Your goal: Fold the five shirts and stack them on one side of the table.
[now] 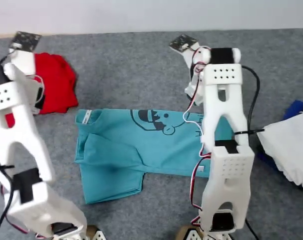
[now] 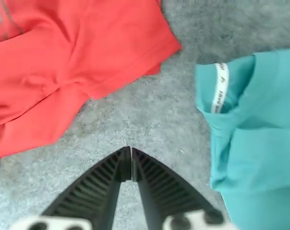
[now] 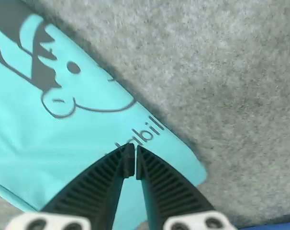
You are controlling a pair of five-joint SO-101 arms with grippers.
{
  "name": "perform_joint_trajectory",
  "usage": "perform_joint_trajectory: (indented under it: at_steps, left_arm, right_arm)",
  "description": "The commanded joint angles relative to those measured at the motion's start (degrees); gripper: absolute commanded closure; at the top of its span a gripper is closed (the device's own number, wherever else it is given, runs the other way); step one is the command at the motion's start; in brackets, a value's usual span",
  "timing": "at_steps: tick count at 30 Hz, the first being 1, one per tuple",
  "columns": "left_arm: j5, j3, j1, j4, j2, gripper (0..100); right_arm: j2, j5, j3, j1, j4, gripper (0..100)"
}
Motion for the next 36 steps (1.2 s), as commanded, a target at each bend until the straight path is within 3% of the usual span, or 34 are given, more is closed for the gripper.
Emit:
perform_joint_trajectory:
  at_steps: [1,6,13,25,36]
  left_arm:
    - [-0.7,5.0,1.4,1.3,-6.5,99]
    - [-1.4,13.8,5.2,-0.1,-7.3,98]
    - [-1.4,25.4,9.9,-10.2,-7.3,84]
    - [-4.5,39.7,16.3,-22.1,-7.3,83]
    - [-4.7,40.6,16.1,-27.7,-1.1,84]
  right_arm:
    - [-3.9,-2.7,-2.5,-2.3,2.5,98.7]
    - [-11.0,-6.9,-2.3,-1.0,2.6,96.9]
    - [-26.0,-12.3,10.1,2.9,2.5,85.9]
    - [-46.8,-13.0,36.8,7.1,2.3,85.9]
    - [-60.7,-12.7,50.9,11.7,2.3,85.9]
